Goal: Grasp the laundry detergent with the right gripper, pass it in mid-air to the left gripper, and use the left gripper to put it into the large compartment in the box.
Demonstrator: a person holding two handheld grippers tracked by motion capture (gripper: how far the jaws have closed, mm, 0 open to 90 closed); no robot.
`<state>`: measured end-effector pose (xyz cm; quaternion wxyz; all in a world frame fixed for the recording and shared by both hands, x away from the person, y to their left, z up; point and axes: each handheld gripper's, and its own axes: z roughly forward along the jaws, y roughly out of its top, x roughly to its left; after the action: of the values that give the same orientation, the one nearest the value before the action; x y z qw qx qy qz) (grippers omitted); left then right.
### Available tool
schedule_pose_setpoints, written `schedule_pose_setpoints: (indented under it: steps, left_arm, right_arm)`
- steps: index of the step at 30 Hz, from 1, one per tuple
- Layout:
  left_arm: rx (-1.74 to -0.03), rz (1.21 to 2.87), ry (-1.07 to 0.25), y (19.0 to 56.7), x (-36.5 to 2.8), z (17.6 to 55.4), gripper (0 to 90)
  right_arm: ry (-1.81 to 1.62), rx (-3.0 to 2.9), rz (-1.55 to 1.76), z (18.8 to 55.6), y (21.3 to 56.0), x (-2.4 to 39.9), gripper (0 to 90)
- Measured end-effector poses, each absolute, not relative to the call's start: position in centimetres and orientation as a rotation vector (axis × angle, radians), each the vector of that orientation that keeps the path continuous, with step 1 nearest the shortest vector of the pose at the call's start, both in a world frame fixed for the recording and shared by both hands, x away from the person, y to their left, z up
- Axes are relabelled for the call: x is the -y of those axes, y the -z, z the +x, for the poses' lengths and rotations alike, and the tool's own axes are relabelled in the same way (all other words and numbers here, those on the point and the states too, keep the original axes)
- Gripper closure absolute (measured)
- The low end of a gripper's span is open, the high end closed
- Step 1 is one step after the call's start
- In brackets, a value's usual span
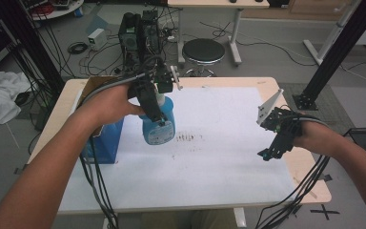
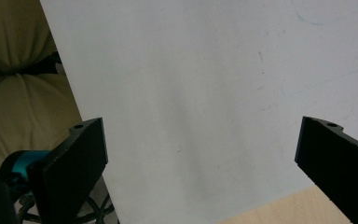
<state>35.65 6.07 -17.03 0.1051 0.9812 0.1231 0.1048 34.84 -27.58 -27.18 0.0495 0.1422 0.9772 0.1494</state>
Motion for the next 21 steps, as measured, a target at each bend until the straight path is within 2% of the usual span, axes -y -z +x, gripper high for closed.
schedule_pose_setpoints:
  steps: [11, 18, 21]
  left_arm:
    - [-0.531, 2.857, -0.314, 15.3, -8.1, 36.0, 37.6]
    - [-0.803, 2.785, -0.344, 13.4, -10.0, 36.2, 37.6]
    - [-0.866, 2.769, -0.373, 12.6, -11.1, 36.1, 37.5]
  right_arm:
    - [-0.431, -2.974, 0.410, 35.0, 27.4, 27.1, 1.4]
    - [-0.439, -2.961, 0.405, 35.3, 27.3, 27.1, 1.4]
    - [-0.444, -2.966, 0.400, 35.4, 27.4, 27.0, 1.3]
